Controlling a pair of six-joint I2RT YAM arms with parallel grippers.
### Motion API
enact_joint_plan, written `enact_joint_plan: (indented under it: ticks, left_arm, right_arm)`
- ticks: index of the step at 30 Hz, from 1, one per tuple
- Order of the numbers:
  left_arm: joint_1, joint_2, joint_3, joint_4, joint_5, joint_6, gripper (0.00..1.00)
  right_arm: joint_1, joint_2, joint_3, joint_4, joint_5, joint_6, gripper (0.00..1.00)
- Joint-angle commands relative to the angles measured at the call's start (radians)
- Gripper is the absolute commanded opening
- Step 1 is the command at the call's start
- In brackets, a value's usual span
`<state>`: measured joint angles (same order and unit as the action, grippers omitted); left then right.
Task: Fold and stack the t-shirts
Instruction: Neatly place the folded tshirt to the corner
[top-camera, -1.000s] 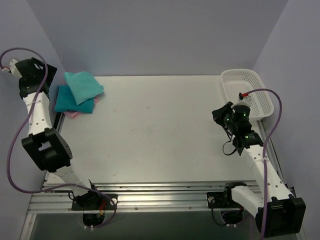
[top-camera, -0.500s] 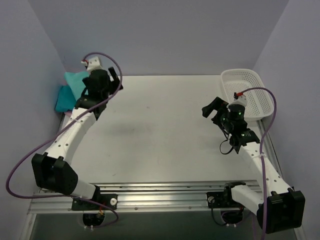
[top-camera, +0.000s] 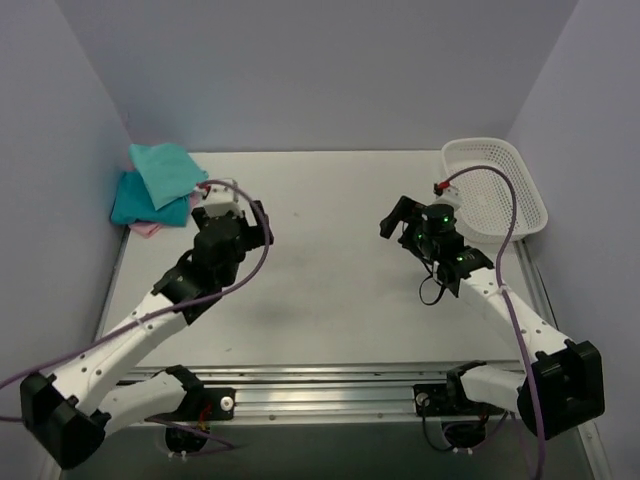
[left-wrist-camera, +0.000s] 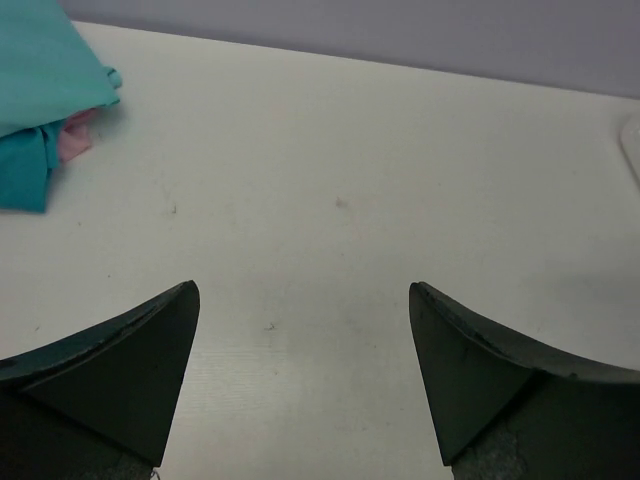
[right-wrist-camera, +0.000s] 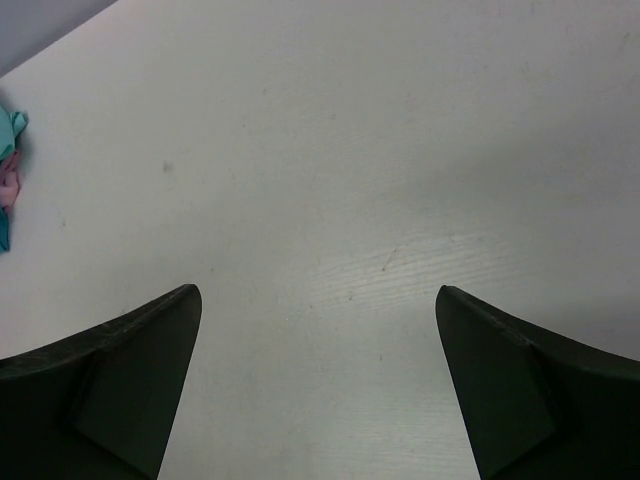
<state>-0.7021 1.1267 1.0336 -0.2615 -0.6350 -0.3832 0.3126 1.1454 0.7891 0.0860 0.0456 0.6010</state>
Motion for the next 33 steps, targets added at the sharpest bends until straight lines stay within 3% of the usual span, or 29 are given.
enact_joint_plan:
  ticks: [1, 2, 4, 5, 8, 13, 19, 21, 33]
  left_arm:
    - [0.113, -0.086, -0.268, 0.44, 0.171, 0.026, 0.94]
    - [0.142, -0.082, -0.283, 0.441, 0.211, 0.003, 0.94]
    - [0.193, 0.005, -0.221, 0.351, 0.14, -0.008, 0.94]
    - [0.2, 0.051, -0.104, 0.296, 0.029, 0.009, 0.94]
    - [0.237, 0.224, 0.055, 0.191, -0.06, 0.036, 0.94]
    - [0.346, 0.459, 0.284, 0.315, 0.038, 0.086, 0.94]
    - [0.452, 0.882, 0.8, 0.086, 0.028, 0.139, 0.94]
    - [0.49, 0.997, 0.893, 0.059, 0.011, 0.141, 0.94]
    - [0.644, 1.288, 1.273, -0.091, -0.126, 0.049, 0.94]
  right_arm:
    - [0.078, 0.042, 0.059, 0.021, 0.079, 0.002, 1.0]
    - [0.095, 0.046, 0.07, 0.018, 0.103, 0.002, 1.0]
    - [0.134, 0.056, 0.078, 0.015, 0.125, -0.001, 1.0]
    - [0.14, 0.059, 0.079, 0.017, 0.132, 0.0, 1.0]
    - [0.166, 0.054, 0.072, 0.024, 0.137, -0.001, 1.0]
    - [0.177, -0.004, 0.039, 0.029, 0.149, -0.017, 1.0]
    - [0.194, -0.039, 0.022, 0.041, 0.125, -0.024, 1.0]
    - [0.198, -0.041, 0.012, 0.057, 0.112, -0.021, 1.0]
    - [0.237, -0.006, -0.011, 0.097, 0.08, -0.027, 1.0]
